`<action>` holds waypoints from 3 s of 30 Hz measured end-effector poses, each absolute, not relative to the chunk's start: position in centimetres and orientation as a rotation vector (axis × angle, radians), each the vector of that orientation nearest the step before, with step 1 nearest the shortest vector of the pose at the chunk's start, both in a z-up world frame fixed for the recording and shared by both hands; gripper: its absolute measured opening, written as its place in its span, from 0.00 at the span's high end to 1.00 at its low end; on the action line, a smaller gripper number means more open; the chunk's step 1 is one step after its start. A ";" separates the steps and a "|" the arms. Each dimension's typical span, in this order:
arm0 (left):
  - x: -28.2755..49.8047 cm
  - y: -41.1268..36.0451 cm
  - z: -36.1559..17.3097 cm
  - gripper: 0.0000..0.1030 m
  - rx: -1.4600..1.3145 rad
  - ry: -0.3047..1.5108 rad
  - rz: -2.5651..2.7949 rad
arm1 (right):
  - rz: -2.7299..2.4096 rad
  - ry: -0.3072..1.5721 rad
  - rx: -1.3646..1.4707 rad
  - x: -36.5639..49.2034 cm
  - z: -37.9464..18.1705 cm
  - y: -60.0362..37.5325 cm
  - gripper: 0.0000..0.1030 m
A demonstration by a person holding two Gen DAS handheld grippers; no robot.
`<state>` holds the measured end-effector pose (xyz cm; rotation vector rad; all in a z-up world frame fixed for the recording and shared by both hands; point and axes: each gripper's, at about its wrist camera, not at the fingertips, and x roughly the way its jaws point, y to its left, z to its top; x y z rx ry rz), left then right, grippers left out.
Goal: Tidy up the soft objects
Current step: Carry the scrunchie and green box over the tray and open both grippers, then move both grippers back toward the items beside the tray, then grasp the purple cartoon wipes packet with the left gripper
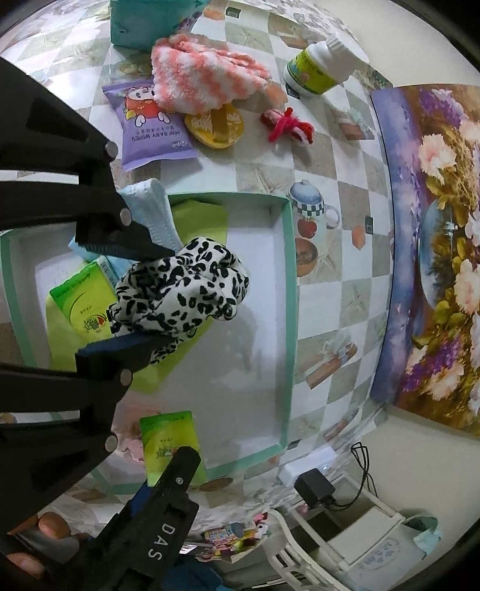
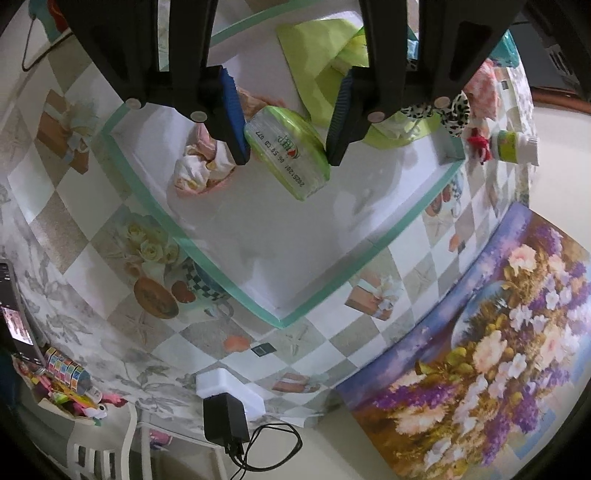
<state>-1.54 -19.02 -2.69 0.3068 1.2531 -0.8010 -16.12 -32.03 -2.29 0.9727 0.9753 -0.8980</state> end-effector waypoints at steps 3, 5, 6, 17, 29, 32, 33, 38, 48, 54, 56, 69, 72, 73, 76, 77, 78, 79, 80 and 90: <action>-1.5 -19.0 -2.6 0.58 0.310 1.251 -0.792 | -0.912 0.992 0.964 -16.1 -2.4 -32.0 0.46; -1.5 -18.9 -2.6 0.55 0.306 1.253 -0.787 | -0.922 1.002 0.958 -16.1 -2.4 -32.0 0.44; -1.4 -18.9 -2.5 0.54 0.303 1.254 -0.787 | -0.926 1.007 0.955 -16.1 -2.4 -32.0 0.42; -0.8 -18.2 -1.8 0.23 0.282 1.213 -0.747 | -0.962 1.067 0.909 -15.6 -2.8 -31.8 0.27; 2.1 -15.4 -1.3 0.11 0.183 1.234 -0.583 | -0.943 1.001 0.800 -14.7 -1.0 -31.0 0.00; 2.9 -14.4 -0.7 0.11 0.183 1.210 -0.529 | -0.920 0.995 0.766 -14.0 -0.5 -30.4 0.00; 3.2 -14.2 -0.6 0.11 0.186 1.204 -0.512 | -0.910 0.997 0.759 -13.8 -0.4 -30.2 0.00; 4.5 -12.3 -0.2 0.11 0.190 1.222 -0.431 | -0.854 1.029 0.713 -12.3 -0.2 -28.8 0.00; 5.8 -9.3 -0.6 0.11 0.116 1.303 -0.379 | -0.753 1.104 0.592 -8.9 -0.1 -24.8 0.00; 6.4 -7.3 -0.8 0.11 0.046 1.339 -0.361 | -0.712 1.113 0.551 -7.7 0.2 -23.5 0.00; 6.6 -6.3 -0.9 0.11 0.013 1.353 -0.358 | -0.682 1.098 0.536 -7.3 0.6 -23.1 0.00; 7.4 -2.0 -1.4 0.11 -0.118 1.395 -0.313 | -0.449 1.057 0.512 -4.1 1.0 -19.3 0.00; 7.5 -1.3 -1.9 0.11 -0.125 1.410 -0.276 | -0.422 1.077 0.511 -3.5 0.2 -18.9 0.00; 7.6 -1.1 -2.0 0.11 -0.129 1.414 -0.267 | -0.413 1.083 0.515 -3.3 -0.1 -18.8 0.00; 7.7 -1.1 -2.8 0.11 -0.128 1.434 -0.249 | -0.398 1.103 0.530 -3.0 -1.0 -18.8 0.00; 7.7 -1.1 -3.1 0.11 -0.125 1.443 -0.246 | -0.404 1.112 0.530 -2.9 -1.3 -18.9 0.00; 7.8 -1.3 -3.6 0.11 -0.118 1.459 -0.242 | -0.408 1.117 0.530 -2.9 -1.4 -19.0 0.00; 7.9 -1.3 -3.9 0.11 -0.112 1.471 -0.239 | -0.412 1.122 0.534 -2.9 -1.6 -19.0 0.00; 7.9 -1.5 -4.3 0.11 -0.110 1.485 -0.236 | -0.414 1.127 0.539 -3.0 -1.7 -19.2 0.00; 8.6 -4.0 -6.3 0.11 -0.066 1.521 -0.260 | -0.491 1.121 0.541 -4.0 -1.5 -20.6 0.00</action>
